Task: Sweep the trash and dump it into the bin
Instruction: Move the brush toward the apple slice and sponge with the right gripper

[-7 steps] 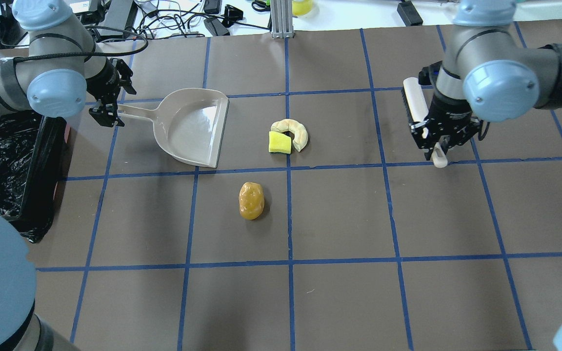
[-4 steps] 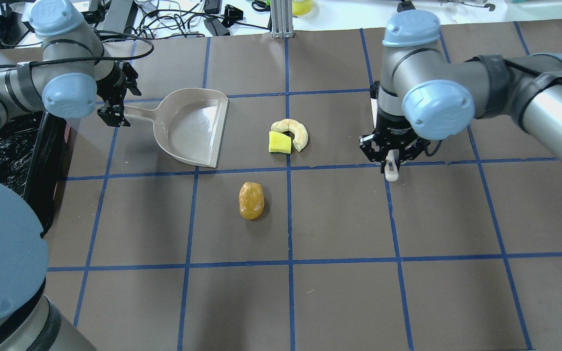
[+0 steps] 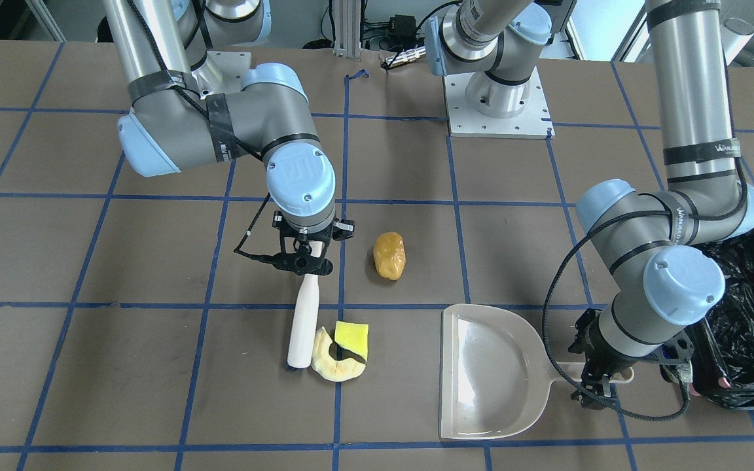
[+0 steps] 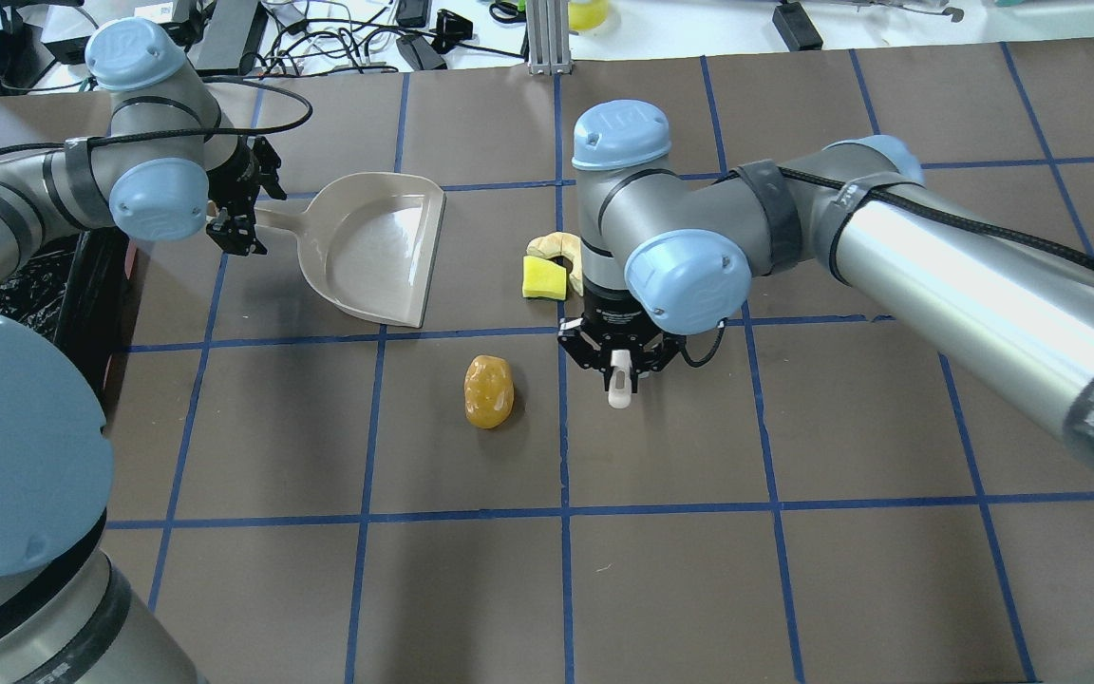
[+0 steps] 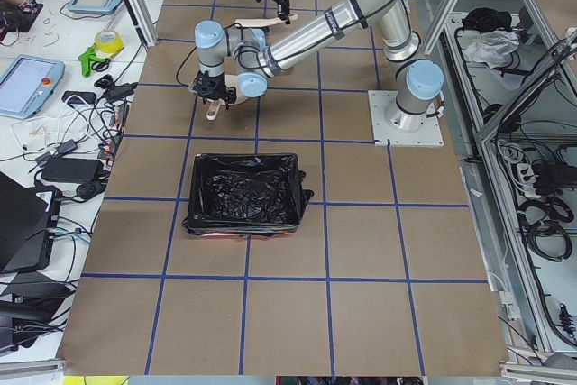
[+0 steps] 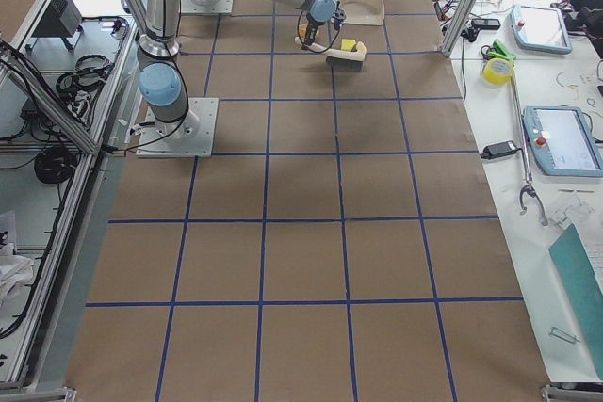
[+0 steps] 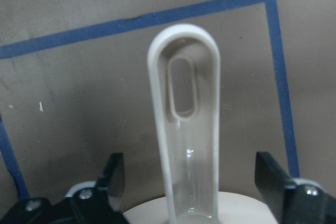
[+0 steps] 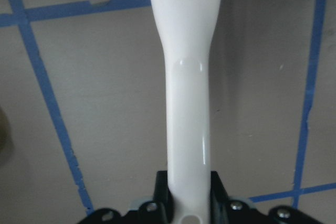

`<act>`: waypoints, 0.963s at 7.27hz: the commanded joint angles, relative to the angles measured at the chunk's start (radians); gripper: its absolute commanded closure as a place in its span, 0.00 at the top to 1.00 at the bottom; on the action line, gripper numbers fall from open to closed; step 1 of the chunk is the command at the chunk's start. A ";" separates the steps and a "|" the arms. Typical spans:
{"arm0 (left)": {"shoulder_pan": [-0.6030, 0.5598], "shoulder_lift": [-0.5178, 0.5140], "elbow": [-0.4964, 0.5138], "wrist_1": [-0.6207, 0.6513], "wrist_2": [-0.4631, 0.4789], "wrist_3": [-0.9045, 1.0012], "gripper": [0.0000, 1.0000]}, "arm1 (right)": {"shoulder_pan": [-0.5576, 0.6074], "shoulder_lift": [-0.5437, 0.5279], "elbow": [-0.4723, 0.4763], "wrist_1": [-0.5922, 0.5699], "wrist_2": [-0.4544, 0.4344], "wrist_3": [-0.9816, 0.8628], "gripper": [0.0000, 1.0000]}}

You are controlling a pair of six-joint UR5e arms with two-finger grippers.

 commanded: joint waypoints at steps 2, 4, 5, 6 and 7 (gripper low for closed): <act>-0.005 0.014 0.001 0.003 -0.006 0.008 0.00 | 0.053 0.142 -0.195 -0.002 0.086 0.014 0.00; -0.014 0.033 0.001 0.016 0.017 0.019 0.00 | 0.079 0.205 -0.292 -0.003 0.149 0.019 0.00; -0.031 0.019 -0.005 0.055 0.122 0.012 0.00 | 0.099 0.239 -0.336 -0.003 0.181 0.022 0.00; -0.038 0.005 -0.011 0.080 0.153 0.002 0.00 | 0.111 0.247 -0.358 -0.003 0.184 0.036 0.00; -0.038 -0.001 -0.011 0.080 0.152 0.008 0.00 | 0.113 0.247 -0.358 -0.003 0.181 0.034 0.00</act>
